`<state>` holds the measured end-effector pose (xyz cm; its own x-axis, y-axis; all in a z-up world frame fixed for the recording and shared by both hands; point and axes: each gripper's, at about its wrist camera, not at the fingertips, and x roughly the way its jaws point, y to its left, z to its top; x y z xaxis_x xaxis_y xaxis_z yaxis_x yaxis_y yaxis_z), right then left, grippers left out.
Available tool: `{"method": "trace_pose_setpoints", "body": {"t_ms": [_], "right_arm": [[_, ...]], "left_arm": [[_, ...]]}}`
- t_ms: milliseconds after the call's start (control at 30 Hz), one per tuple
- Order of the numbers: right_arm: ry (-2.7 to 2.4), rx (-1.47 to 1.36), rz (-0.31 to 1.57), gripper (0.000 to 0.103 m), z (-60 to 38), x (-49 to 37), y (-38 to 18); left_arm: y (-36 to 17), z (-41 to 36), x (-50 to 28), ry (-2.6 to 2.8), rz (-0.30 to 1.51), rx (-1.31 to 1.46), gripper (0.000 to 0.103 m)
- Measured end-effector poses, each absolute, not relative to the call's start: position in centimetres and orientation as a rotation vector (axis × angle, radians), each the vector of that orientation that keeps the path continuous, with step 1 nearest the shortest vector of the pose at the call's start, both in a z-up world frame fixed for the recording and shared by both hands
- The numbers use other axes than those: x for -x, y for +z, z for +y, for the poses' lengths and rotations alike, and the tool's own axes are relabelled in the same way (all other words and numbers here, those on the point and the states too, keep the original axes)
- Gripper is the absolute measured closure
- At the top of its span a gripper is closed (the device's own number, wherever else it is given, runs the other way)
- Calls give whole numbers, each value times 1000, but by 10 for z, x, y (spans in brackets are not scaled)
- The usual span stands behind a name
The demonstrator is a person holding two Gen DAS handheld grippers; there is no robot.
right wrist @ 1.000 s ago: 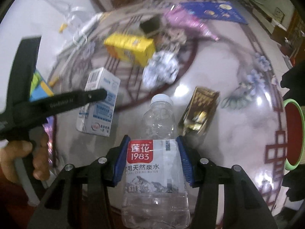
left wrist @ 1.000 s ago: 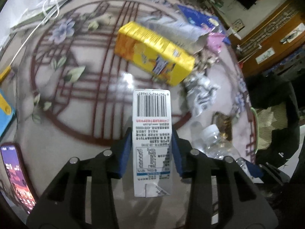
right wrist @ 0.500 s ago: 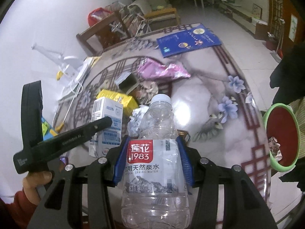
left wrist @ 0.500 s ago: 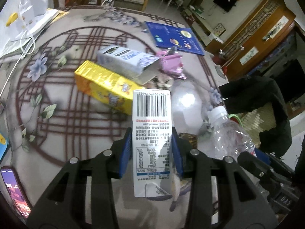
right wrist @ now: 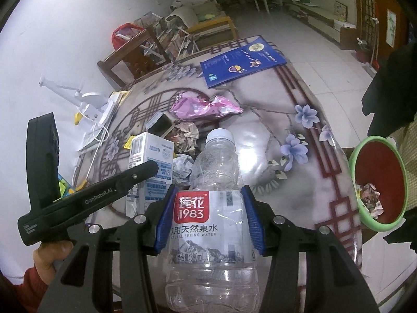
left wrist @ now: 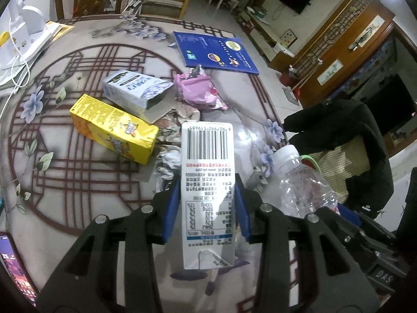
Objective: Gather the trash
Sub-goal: 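Carry the bottle and carton to the bin and open both tools over it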
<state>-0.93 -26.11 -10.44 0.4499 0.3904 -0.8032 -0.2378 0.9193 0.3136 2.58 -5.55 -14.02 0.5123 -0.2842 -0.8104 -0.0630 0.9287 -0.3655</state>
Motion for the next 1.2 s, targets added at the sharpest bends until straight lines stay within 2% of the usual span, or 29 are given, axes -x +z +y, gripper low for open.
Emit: {"method": "trace_pose_setpoints", "body": {"t_ms": [1200], "right_arm": [[299,-247,1051,54,-342,-3,-120]], "left_arm": [[-143,-117,-43,-167,1065,299,65]]}}
